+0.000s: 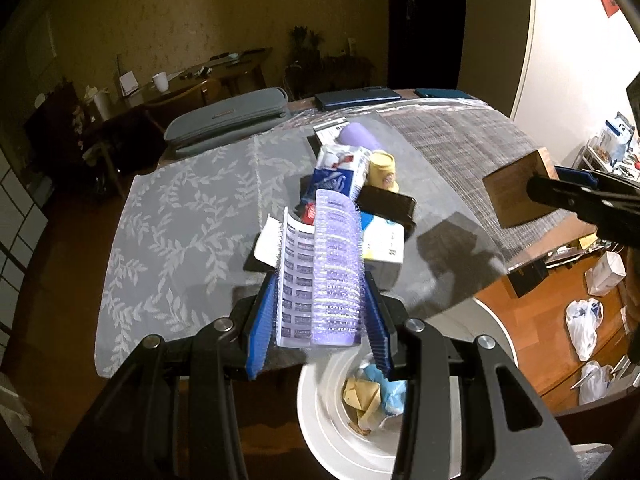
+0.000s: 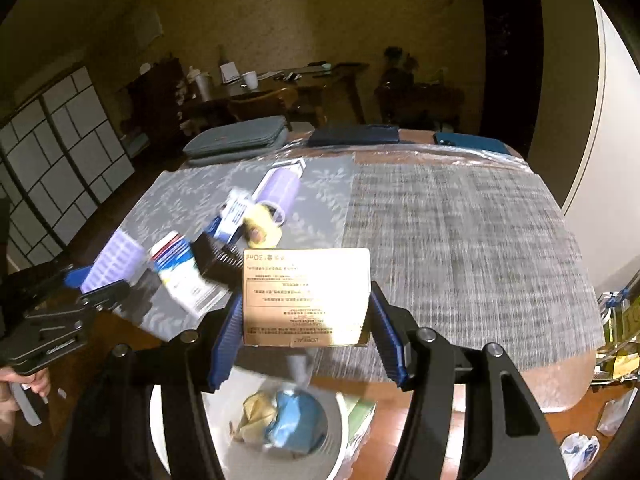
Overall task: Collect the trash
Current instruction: 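Carry the curler and cardboard box over the white trash bin with both tools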
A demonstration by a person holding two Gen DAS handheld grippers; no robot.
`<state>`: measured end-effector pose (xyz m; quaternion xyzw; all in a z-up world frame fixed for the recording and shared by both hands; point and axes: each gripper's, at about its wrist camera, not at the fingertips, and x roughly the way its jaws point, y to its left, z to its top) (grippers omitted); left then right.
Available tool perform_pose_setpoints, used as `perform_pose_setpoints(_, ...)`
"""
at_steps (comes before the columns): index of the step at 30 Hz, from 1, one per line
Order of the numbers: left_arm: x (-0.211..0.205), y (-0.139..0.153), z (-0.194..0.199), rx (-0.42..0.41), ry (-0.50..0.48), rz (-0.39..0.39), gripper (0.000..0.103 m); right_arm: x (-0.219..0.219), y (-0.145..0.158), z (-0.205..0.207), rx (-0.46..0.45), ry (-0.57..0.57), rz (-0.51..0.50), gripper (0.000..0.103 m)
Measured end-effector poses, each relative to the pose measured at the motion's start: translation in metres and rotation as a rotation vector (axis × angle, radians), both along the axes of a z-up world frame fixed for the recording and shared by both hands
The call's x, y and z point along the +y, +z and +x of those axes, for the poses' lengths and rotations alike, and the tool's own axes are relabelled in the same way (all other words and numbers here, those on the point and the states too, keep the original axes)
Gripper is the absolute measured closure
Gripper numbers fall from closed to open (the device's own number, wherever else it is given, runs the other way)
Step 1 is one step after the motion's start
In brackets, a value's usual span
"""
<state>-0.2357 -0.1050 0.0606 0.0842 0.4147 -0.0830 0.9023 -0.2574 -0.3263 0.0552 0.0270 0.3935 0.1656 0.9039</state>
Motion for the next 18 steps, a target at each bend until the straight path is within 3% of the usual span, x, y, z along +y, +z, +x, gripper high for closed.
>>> perform_pose_setpoints(18,-0.03,-0.019,-0.04,0.054,-0.021,0.027,0.06,0.024,-0.017,-0.065,0.083,0.115,0.001,0.045)
